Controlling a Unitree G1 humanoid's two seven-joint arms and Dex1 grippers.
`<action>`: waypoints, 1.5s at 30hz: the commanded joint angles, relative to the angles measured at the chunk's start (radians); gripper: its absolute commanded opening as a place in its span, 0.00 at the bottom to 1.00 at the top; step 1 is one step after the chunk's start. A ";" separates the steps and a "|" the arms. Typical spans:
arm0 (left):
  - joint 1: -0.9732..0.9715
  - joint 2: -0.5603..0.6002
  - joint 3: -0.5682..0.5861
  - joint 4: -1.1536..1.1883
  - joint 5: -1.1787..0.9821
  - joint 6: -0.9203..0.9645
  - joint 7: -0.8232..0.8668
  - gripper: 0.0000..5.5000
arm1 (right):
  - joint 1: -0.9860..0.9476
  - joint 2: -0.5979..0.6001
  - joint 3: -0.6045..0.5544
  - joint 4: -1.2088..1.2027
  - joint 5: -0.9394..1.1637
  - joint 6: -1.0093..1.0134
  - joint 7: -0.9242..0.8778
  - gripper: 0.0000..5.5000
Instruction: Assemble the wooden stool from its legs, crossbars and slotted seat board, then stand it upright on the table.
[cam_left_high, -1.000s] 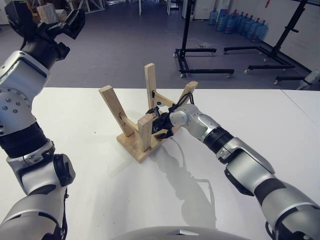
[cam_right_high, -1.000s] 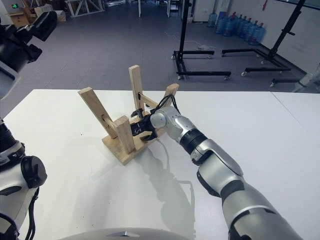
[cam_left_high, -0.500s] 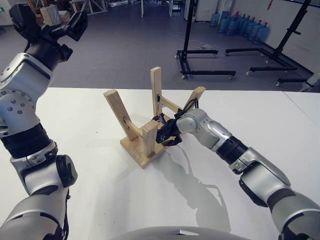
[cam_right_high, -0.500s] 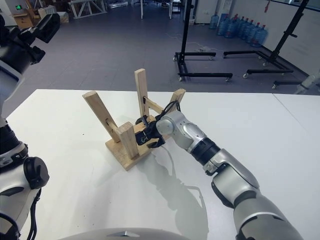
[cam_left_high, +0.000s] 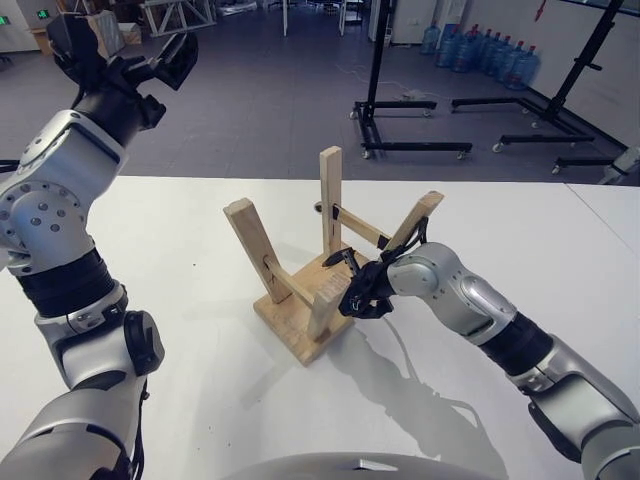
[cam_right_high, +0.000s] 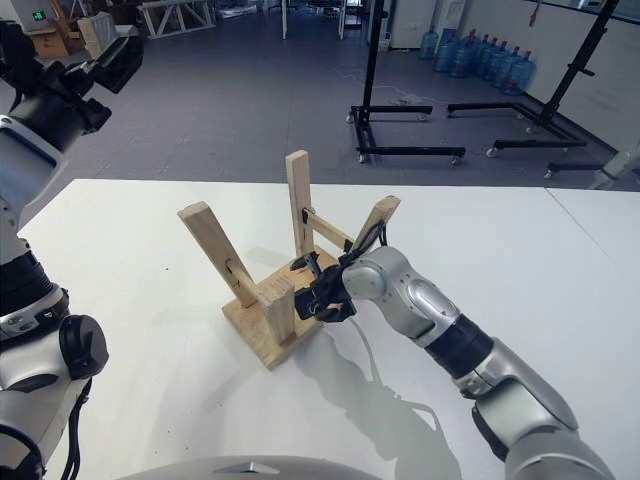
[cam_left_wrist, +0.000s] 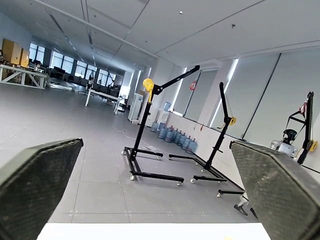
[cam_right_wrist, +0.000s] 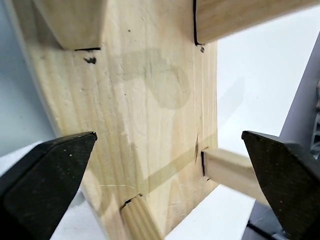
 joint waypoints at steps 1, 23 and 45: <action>0.013 0.001 -0.007 0.007 -0.008 0.024 -0.004 0.98 | 0.043 0.024 -0.058 -0.076 0.076 0.130 0.045 0.97; 0.166 -0.102 0.056 -0.076 0.059 -0.138 0.048 0.98 | -1.241 0.152 -0.995 1.071 0.780 0.394 -0.589 0.97; 0.233 -0.193 -0.028 -0.069 0.102 -0.223 0.061 0.98 | -1.128 0.546 -0.861 1.474 0.583 0.172 -0.859 0.97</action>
